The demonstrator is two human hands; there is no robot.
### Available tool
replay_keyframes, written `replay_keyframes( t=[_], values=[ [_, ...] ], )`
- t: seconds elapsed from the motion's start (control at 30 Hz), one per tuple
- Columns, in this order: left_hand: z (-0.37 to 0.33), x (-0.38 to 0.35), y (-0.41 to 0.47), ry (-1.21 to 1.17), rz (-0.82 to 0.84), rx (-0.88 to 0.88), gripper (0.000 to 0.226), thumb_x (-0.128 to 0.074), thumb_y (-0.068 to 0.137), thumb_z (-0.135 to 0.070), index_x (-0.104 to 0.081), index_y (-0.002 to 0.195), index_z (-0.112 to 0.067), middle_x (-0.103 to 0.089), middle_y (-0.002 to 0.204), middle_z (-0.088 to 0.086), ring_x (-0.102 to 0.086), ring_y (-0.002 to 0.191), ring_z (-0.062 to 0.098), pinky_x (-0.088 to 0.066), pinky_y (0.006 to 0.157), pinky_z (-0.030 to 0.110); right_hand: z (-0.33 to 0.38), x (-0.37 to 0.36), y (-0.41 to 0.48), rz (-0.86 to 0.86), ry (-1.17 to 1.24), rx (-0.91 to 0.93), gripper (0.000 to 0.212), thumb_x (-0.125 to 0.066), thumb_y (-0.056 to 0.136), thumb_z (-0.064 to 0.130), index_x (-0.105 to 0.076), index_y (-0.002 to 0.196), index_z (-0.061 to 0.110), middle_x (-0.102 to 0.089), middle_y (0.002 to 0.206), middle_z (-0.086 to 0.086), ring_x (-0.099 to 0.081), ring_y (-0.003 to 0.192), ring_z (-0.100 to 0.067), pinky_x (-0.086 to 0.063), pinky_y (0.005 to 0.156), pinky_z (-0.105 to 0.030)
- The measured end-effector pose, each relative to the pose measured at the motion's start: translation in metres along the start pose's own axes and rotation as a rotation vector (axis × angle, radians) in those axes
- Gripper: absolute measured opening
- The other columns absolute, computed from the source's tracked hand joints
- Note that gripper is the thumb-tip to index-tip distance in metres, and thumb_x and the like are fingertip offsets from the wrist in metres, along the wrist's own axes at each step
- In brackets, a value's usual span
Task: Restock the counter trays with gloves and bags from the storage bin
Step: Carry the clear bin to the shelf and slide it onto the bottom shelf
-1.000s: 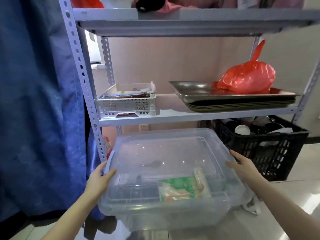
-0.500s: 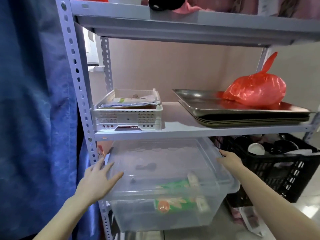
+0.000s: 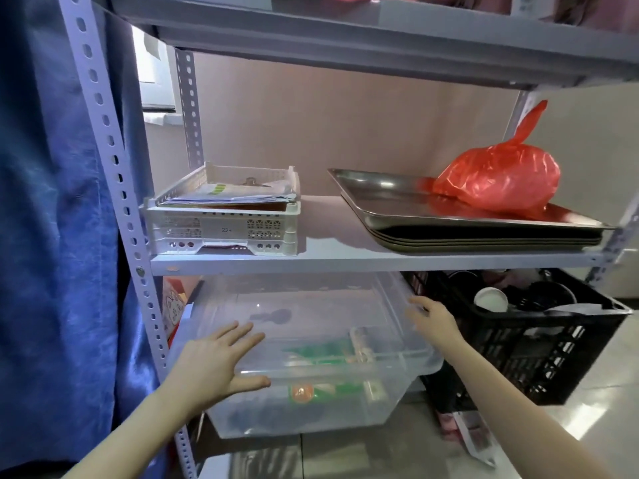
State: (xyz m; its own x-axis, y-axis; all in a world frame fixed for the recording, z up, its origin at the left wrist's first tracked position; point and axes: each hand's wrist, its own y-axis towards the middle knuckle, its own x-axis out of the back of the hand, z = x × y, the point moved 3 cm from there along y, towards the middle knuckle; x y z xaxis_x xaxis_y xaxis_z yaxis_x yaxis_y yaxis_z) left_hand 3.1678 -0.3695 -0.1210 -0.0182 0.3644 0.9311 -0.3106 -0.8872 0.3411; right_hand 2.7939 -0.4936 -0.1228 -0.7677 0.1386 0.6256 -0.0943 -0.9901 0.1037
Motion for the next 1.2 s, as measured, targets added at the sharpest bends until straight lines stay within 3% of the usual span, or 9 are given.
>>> replay_keyframes(
  t=[0.13,0.27,0.33,0.57,0.67,0.77,0.9,1.03,1.2],
  values=[
    [0.003,-0.004,0.017,0.007,0.016,0.001,0.093,-0.006,0.081,-0.081,-0.074,0.103,-0.022,-0.073,0.11,0.003,-0.071,0.096,0.023,-0.057,0.046,0.031,0.02,-0.007,-0.032,0.089,-0.225,0.201,0.035,-0.061,0.09,0.036,-0.064,0.121,0.02,-0.047,0.138,-0.005,-0.042,0.13,-0.021,-0.032,0.108,-0.034],
    [0.008,-0.019,0.036,0.032,0.068,0.073,0.101,0.005,0.066,-0.084,-0.039,0.142,-0.035,-0.039,0.151,-0.007,-0.039,0.138,0.015,-0.052,0.086,0.032,0.035,-0.021,-0.069,0.187,-0.39,0.494,0.041,-0.062,0.085,0.05,-0.061,0.121,0.031,-0.056,0.127,0.008,-0.048,0.121,-0.008,-0.033,0.101,-0.023],
    [0.006,-0.017,0.043,0.035,0.071,0.082,0.097,0.005,0.07,-0.082,-0.04,0.142,-0.034,-0.042,0.149,-0.004,-0.041,0.136,0.017,-0.051,0.087,0.033,0.04,-0.029,-0.071,0.109,-0.476,0.589,0.037,-0.062,0.088,0.039,-0.061,0.123,0.027,-0.058,0.126,0.005,-0.052,0.118,-0.013,-0.038,0.097,-0.025],
    [0.01,-0.023,0.043,-0.049,-0.18,0.15,0.03,-0.068,0.083,-0.026,-0.068,0.11,-0.014,-0.07,0.108,0.009,-0.067,0.095,0.03,-0.052,0.075,0.039,0.067,-0.063,-0.057,-0.182,-0.529,0.633,0.025,-0.072,0.081,0.009,-0.073,0.106,0.013,-0.065,0.098,-0.011,-0.059,0.089,-0.031,-0.05,0.069,-0.041],
    [0.017,-0.036,0.032,-0.077,-0.25,0.143,0.047,-0.079,0.067,-0.004,-0.067,0.112,-0.012,-0.068,0.113,0.009,-0.065,0.097,0.031,-0.051,0.077,0.04,0.072,-0.082,-0.053,-0.269,-0.573,0.634,0.032,-0.079,0.067,0.0,-0.073,0.096,0.011,-0.064,0.087,-0.012,-0.059,0.076,-0.033,-0.047,0.059,-0.037],
    [0.024,-0.052,0.02,-0.067,-0.159,0.1,0.058,-0.077,0.073,-0.013,-0.059,0.128,-0.015,-0.05,0.142,0.009,-0.048,0.13,0.031,-0.044,0.099,0.054,0.069,-0.089,-0.045,-0.297,-0.563,0.596,0.046,-0.08,0.057,-0.006,-0.072,0.101,0.007,-0.066,0.091,-0.017,-0.062,0.079,-0.034,-0.05,0.063,-0.037],
    [0.02,-0.059,0.026,-0.045,-0.073,0.122,0.069,-0.072,0.08,-0.026,-0.043,0.142,-0.018,-0.037,0.152,0.004,-0.033,0.14,0.028,-0.032,0.106,0.06,0.063,-0.095,-0.032,-0.262,-0.545,0.552,0.05,-0.078,0.066,-0.001,-0.067,0.115,0.004,-0.066,0.107,-0.022,-0.063,0.097,-0.039,-0.055,0.075,-0.044],
    [0.019,-0.063,0.039,-0.127,-0.054,0.159,0.062,-0.058,0.089,-0.028,-0.034,0.146,-0.022,-0.019,0.159,-0.001,-0.018,0.146,0.023,-0.024,0.113,0.052,0.053,-0.104,-0.022,-0.145,-0.587,0.427,0.054,-0.052,0.095,0.024,-0.035,0.146,0.015,-0.037,0.149,-0.012,-0.028,0.142,-0.029,-0.04,0.105,-0.039],
    [0.017,-0.055,0.042,-0.152,0.07,0.173,0.06,-0.05,0.093,-0.032,-0.026,0.148,-0.027,-0.004,0.162,-0.002,-0.006,0.148,0.019,-0.019,0.115,0.049,0.056,-0.098,-0.019,0.078,-0.744,0.339,0.065,-0.039,0.098,0.037,-0.007,0.152,0.023,-0.011,0.16,-0.005,-0.006,0.148,-0.023,-0.02,0.117,-0.043]
  ],
)
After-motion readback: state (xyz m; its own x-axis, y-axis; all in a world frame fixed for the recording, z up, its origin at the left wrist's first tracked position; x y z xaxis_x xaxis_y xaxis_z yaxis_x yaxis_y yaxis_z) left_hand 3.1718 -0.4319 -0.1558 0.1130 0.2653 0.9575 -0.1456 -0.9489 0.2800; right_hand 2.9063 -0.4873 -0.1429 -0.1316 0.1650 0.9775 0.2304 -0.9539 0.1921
